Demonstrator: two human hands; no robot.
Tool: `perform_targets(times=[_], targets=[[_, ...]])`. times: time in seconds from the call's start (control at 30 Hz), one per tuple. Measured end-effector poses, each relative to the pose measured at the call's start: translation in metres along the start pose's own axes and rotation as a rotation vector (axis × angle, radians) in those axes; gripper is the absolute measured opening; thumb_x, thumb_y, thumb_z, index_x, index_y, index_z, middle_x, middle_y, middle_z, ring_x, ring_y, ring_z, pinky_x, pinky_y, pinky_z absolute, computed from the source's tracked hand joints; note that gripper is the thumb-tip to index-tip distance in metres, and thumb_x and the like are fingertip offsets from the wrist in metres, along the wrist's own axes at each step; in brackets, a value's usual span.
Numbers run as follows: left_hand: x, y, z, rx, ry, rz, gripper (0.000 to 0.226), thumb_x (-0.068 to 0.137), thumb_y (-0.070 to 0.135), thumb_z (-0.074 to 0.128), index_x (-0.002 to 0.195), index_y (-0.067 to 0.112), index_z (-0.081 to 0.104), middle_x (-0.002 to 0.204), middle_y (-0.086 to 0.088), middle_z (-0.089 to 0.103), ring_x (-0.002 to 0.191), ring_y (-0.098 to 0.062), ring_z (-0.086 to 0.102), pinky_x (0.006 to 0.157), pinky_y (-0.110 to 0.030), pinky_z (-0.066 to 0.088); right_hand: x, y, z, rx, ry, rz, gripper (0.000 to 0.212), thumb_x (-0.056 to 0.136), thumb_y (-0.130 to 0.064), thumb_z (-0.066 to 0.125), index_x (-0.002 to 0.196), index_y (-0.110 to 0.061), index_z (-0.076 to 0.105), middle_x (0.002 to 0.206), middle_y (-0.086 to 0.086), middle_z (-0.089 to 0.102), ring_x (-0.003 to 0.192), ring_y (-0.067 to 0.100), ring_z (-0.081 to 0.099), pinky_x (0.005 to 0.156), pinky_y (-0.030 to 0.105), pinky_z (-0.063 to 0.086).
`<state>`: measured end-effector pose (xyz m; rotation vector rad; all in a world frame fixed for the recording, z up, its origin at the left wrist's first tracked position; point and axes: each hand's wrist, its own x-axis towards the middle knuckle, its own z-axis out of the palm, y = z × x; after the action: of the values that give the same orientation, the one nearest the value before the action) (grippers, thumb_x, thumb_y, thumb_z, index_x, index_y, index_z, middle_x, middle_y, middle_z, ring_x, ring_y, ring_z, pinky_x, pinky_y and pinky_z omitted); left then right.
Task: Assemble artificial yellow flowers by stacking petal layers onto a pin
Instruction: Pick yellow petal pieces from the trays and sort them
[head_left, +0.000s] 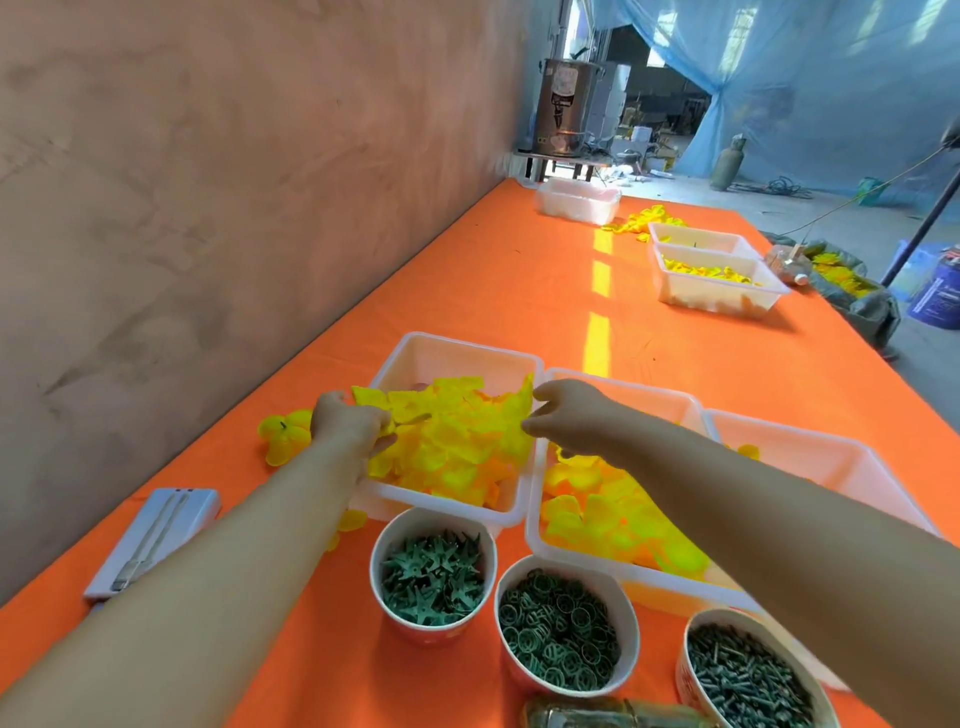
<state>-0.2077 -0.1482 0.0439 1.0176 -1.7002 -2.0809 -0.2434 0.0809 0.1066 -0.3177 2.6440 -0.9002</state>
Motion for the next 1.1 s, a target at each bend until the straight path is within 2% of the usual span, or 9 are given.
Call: perform_targets(times=[0.2, 0.37, 0.5, 0.6, 0.7, 0.77, 0.87, 1.03, 1.1], targets=[[0.012, -0.006, 0.005, 0.950, 0.101, 0.456, 0.073, 0.083, 0.014, 0.075, 0.147, 0.017, 0.040, 0.137, -0.022, 0.045, 0.118, -0.041, 0.052, 0.091, -0.043, 0.047, -0.019, 0.018, -0.034, 0.101, -0.187, -0.032, 0.033, 0.098, -0.001, 0.052, 0.123, -0.014, 0.069, 0.131, 0.002, 0.065, 0.120, 0.019, 0.061, 0.090, 0.041, 0.053], [-0.013, -0.010, 0.036, 1.211, 0.067, 0.855, 0.052, 0.086, 0.030, 0.071, 0.135, 0.023, 0.054, 0.146, -0.013, 0.040, 0.131, -0.037, 0.037, 0.101, -0.045, 0.042, -0.033, 0.031, -0.044, 0.192, -0.052, -0.087, 0.019, 0.098, -0.015, 0.059, 0.112, -0.016, 0.073, 0.114, 0.006, 0.073, 0.107, 0.017, 0.069, 0.079, 0.033, 0.052], [-0.026, -0.025, 0.070, 1.437, -0.472, 0.806, 0.077, 0.086, 0.042, 0.071, 0.152, 0.041, 0.032, 0.166, -0.008, 0.008, 0.151, -0.035, 0.012, 0.115, -0.051, 0.031, -0.051, 0.051, -0.053, 0.233, -0.025, -0.094, 0.018, 0.099, -0.014, 0.058, 0.108, -0.018, 0.073, 0.112, 0.004, 0.074, 0.105, 0.014, 0.070, 0.075, 0.030, 0.051], [-0.014, -0.034, 0.076, 1.769, -0.500, 0.584, 0.075, 0.086, 0.039, 0.067, 0.151, 0.043, 0.028, 0.166, -0.010, 0.001, 0.150, -0.043, 0.008, 0.111, -0.058, 0.034, -0.066, 0.072, -0.060, 0.308, 0.009, -0.078, 0.017, 0.098, -0.015, 0.059, 0.108, -0.018, 0.073, 0.110, -0.001, 0.075, 0.103, 0.011, 0.071, 0.076, 0.031, 0.050], [0.005, -0.028, 0.064, 1.638, -0.213, 0.588, 0.036, 0.093, 0.024, 0.053, 0.128, 0.026, 0.054, 0.135, -0.015, 0.047, 0.123, -0.040, 0.053, 0.095, -0.049, 0.051, -0.083, 0.098, -0.065, 0.362, 0.045, -0.060, 0.017, 0.097, -0.017, 0.060, 0.105, -0.022, 0.074, 0.107, -0.008, 0.076, 0.099, 0.007, 0.071, 0.075, 0.030, 0.049], [0.017, -0.019, 0.061, 1.536, -0.096, 0.590, 0.029, 0.096, 0.023, 0.048, 0.124, 0.021, 0.056, 0.124, -0.016, 0.053, 0.111, -0.039, 0.060, 0.085, -0.045, 0.053, -0.092, 0.114, -0.068, 0.377, 0.066, -0.042, 0.016, 0.097, -0.018, 0.061, 0.104, -0.024, 0.075, 0.106, -0.012, 0.076, 0.098, 0.006, 0.071, 0.075, 0.031, 0.048], [0.023, -0.007, 0.068, 1.438, -0.046, 0.513, 0.042, 0.098, 0.045, 0.049, 0.133, 0.020, 0.053, 0.136, -0.017, 0.044, 0.120, -0.040, 0.054, 0.088, -0.046, 0.049, -0.101, 0.131, -0.073, 0.382, 0.094, -0.007, 0.016, 0.097, -0.019, 0.061, 0.103, -0.024, 0.075, 0.105, -0.012, 0.076, 0.097, 0.006, 0.072, 0.076, 0.034, 0.049], [0.011, 0.000, 0.083, 1.475, 0.008, 0.558, 0.093, 0.085, 0.072, 0.054, 0.155, 0.020, 0.023, 0.165, -0.016, -0.001, 0.151, -0.039, 0.003, 0.114, -0.053, 0.026, -0.102, 0.139, -0.072, 0.428, 0.116, 0.017, 0.017, 0.097, -0.016, 0.060, 0.103, -0.022, 0.075, 0.104, -0.010, 0.077, 0.097, 0.008, 0.072, 0.077, 0.036, 0.048], [0.003, -0.001, 0.083, 1.405, -0.016, 0.706, 0.087, 0.085, 0.063, 0.064, 0.153, 0.021, 0.030, 0.162, -0.018, 0.012, 0.149, -0.038, 0.013, 0.113, -0.050, 0.030, -0.102, 0.140, -0.072, 0.443, 0.112, 0.005, 0.018, 0.097, -0.017, 0.059, 0.103, -0.022, 0.076, 0.105, -0.010, 0.076, 0.098, 0.008, 0.072, 0.077, 0.037, 0.048]])
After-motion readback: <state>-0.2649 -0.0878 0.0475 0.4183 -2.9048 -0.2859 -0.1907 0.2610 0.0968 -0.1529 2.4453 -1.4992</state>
